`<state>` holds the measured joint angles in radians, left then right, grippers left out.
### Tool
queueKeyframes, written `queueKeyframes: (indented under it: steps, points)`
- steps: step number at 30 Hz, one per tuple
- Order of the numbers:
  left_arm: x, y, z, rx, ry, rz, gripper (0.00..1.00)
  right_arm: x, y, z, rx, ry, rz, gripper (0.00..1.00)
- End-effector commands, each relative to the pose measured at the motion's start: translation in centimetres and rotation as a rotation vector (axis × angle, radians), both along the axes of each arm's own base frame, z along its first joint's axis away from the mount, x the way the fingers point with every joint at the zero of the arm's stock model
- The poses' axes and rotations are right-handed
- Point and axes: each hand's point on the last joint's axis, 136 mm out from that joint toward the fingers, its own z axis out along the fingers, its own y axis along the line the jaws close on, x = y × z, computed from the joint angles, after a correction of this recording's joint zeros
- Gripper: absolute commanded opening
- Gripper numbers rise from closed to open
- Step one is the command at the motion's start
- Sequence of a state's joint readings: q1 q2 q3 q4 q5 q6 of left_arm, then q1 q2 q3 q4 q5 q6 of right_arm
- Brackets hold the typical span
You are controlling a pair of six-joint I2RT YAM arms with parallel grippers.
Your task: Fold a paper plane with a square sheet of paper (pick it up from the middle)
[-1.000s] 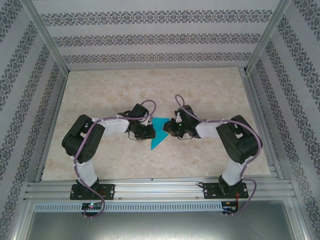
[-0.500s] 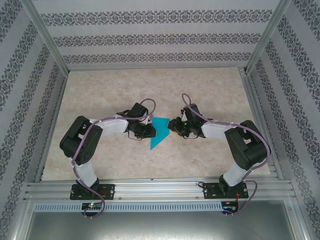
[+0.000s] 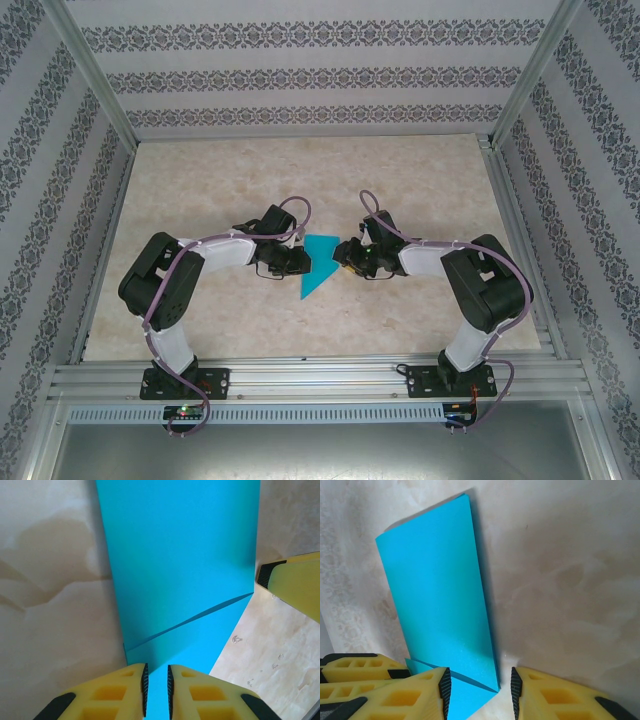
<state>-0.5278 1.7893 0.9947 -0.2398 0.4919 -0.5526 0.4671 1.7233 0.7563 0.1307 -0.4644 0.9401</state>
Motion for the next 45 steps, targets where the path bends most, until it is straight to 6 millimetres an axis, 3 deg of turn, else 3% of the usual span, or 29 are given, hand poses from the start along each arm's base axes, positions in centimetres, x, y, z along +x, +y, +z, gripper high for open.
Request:
queueKeyframes:
  steps: [1, 11, 18, 30, 35, 45]
  points:
    - [0.6, 0.6, -0.6, 0.021, -0.013, 0.004, 0.22, -0.5, 0.9, -0.5, 0.023, 0.019, 0.024, 0.39]
    - [0.5, 0.8, -1.3, 0.022, 0.007, 0.014, 0.19, -0.2, 1.3, 0.2, 0.049, 0.006, 0.012, 0.39]
    - [0.6, 1.1, -1.8, -0.044, 0.047, 0.052, 0.19, -0.4, 0.8, -0.4, 0.030, 0.025, -0.016, 0.40]
    - [0.4, 1.1, -1.7, -0.060, 0.055, 0.033, 0.19, 1.1, 2.7, 1.4, 0.132, -0.038, 0.020, 0.38]
    - [0.5, 1.3, -0.7, -0.055, 0.025, 0.024, 0.22, 2.3, 2.9, 1.1, 0.143, -0.044, 0.048, 0.37]
    - [0.0, 2.4, 2.4, -0.045, -0.068, 0.042, 0.39, 4.1, 3.3, 0.5, 0.171, -0.041, 0.102, 0.28]
